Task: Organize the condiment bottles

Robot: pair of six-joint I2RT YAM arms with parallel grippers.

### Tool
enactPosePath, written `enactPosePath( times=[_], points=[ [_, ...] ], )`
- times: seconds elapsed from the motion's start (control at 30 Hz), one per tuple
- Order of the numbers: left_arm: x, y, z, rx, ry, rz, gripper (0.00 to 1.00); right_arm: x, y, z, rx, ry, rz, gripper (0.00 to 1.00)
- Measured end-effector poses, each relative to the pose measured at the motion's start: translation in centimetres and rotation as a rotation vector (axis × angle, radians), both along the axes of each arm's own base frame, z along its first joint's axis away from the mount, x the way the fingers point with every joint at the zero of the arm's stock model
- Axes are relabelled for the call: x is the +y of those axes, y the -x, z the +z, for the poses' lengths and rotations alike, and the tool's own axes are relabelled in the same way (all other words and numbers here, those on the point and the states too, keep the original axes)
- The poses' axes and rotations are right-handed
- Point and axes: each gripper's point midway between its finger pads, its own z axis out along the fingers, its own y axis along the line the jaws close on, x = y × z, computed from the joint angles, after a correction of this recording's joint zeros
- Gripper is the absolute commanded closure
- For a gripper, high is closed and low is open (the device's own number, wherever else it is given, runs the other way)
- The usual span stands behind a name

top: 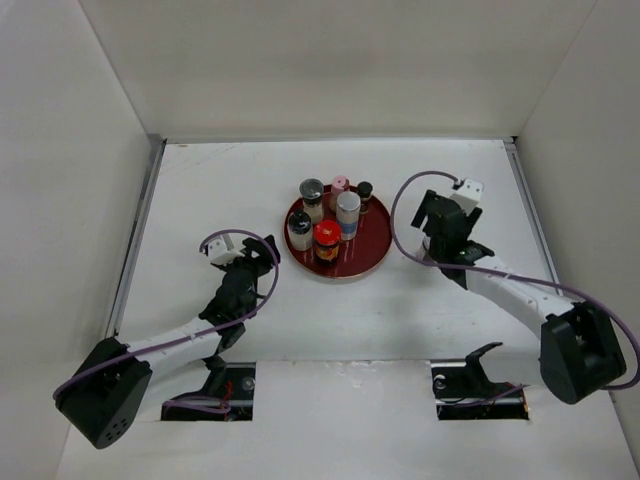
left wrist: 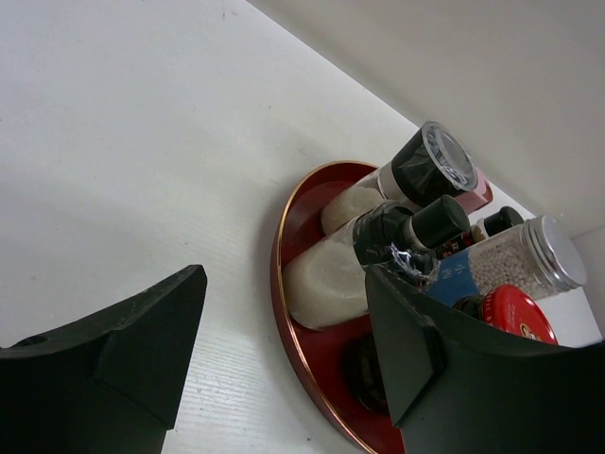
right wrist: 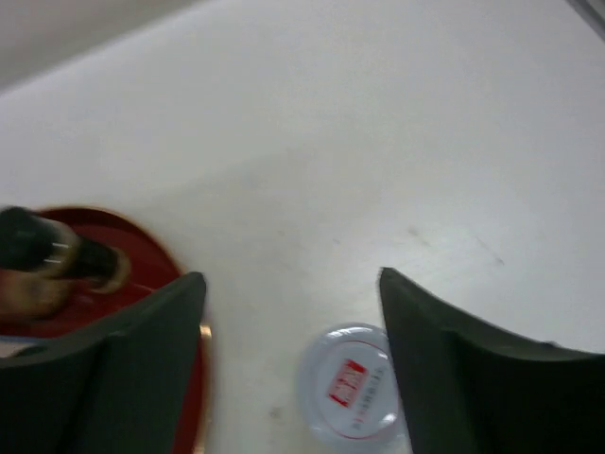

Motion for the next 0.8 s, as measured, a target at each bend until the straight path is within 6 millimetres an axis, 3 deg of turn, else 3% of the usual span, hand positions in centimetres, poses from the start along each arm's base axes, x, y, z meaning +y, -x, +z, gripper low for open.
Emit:
enactPosePath(
  times=[0.1, 0.23, 0.37, 0.43, 0.5, 0.57, 0.7, 0.8],
  points=[
    [0.0, 0.0, 0.0, -0.001, 0.001, 0.000, 0.33, -1.6, 1.3, -4.2, 0.137, 0.052, -0.034, 0.06],
    [0.0, 0.0, -0.1, 0.004, -0.003, -0.001, 0.33, -1.3, 1.7, -7.2, 0.232, 0.076, -0.017, 0.07],
    [0.0, 0.0, -0.1, 0.003, -0.002, -0.001, 0.33, -1.2, 2.0, -9.8, 0.305, 0.094, -0.012, 0.23],
    [0.0, 0.0, -0.1, 0.003, -0.002, -0.001, 0.33, -1.3, 2.2, -10.7, 0.334, 0.105, -0.016, 0.42],
    [0.0, 0.0, -0.1, 0.003, -0.002, -0.002, 0.33, -1.2, 2.2, -10.6, 0.327, 0.091, -0.020, 0.53],
    [-0.1, 0.0, -0.1, 0.003, -0.002, -0.002, 0.33, -1.0, 2.4, -10.5, 0.329, 0.091, -0.014, 0.58],
    [-0.1, 0.0, -0.1, 0.003, -0.002, -0.004, 0.28, 0.1, 3.1, -8.4, 0.292, 0.100, 0.027, 0.57],
    [-0.1, 0.0, -0.2, 0.006, -0.004, -0.004, 0.23, 3.2, 2.7, -5.4, 0.219, 0.092, 0.109, 0.56]
  ],
)
